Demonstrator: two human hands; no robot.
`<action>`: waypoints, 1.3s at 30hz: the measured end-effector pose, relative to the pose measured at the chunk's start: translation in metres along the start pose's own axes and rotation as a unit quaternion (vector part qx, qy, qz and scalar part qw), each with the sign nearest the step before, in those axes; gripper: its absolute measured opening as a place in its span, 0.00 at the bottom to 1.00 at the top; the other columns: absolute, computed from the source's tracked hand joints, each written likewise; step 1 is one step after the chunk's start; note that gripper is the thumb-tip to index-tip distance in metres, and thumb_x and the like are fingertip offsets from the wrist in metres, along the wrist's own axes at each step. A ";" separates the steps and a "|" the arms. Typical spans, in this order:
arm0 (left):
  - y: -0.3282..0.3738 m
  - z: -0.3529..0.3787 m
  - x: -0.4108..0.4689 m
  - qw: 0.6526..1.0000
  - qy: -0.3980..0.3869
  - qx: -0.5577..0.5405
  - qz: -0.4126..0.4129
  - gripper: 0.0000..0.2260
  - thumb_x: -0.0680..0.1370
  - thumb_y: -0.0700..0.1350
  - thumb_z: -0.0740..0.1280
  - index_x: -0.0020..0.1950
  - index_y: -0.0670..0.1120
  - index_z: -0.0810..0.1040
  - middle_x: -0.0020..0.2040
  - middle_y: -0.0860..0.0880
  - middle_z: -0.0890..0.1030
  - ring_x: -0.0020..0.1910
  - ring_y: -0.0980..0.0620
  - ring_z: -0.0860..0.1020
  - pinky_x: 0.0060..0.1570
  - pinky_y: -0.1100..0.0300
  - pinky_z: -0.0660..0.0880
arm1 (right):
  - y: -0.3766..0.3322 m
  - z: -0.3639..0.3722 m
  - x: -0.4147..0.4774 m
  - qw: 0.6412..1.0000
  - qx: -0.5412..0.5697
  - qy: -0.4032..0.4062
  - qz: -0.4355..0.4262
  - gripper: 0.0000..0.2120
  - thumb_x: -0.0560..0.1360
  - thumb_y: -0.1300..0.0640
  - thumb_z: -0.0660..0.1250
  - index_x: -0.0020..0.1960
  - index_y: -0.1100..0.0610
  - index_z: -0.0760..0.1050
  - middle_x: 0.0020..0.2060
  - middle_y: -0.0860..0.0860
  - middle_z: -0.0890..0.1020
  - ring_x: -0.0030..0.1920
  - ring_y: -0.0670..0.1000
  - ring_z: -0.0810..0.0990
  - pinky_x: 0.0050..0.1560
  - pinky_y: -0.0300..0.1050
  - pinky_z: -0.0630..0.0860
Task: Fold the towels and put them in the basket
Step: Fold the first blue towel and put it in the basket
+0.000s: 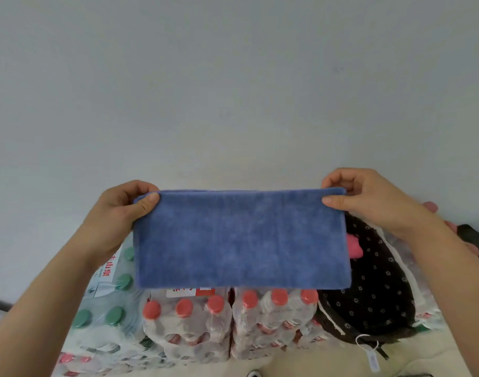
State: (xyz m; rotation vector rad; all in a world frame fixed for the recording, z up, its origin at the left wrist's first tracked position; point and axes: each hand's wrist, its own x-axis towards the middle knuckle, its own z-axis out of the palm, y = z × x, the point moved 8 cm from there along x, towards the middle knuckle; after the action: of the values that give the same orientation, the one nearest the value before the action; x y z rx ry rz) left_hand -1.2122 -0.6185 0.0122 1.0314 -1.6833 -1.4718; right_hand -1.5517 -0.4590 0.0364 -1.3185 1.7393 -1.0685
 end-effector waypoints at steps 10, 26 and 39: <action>-0.135 0.026 0.020 0.950 0.116 0.262 -0.126 0.05 0.77 0.37 0.65 0.47 0.45 0.79 0.43 0.45 0.79 0.46 0.43 0.78 0.42 0.58 0.71 | 0.112 0.067 0.023 0.954 -0.234 0.093 0.163 0.16 0.73 0.63 0.64 0.62 0.59 0.73 0.51 0.55 0.80 0.57 0.59 0.78 0.56 0.47 0.73; -0.162 0.083 -0.036 0.802 0.001 0.597 -0.008 0.30 0.78 0.63 0.39 0.78 0.54 0.53 0.79 0.47 0.55 0.77 0.47 0.54 0.75 0.46 0.54 | 0.143 0.155 -0.005 0.884 -0.462 0.034 0.069 0.34 0.74 0.36 0.36 0.78 0.47 0.45 0.78 0.49 0.50 0.78 0.51 0.48 0.75 0.57 0.49; -0.142 0.070 -0.044 0.894 0.081 0.427 -0.107 0.18 0.75 0.48 0.68 0.64 0.52 0.71 0.59 0.45 0.74 0.44 0.48 0.74 0.43 0.57 0.71 | 0.136 0.156 -0.006 0.876 -0.476 0.029 0.074 0.33 0.77 0.37 0.37 0.78 0.48 0.41 0.79 0.51 0.47 0.78 0.52 0.44 0.74 0.61 0.47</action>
State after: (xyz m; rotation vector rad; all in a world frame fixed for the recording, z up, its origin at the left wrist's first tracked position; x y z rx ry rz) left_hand -1.2340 -0.5549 -0.1376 1.7829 -2.1833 -0.6780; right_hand -1.4662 -0.4649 -0.1519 -1.6489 2.4975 -0.0912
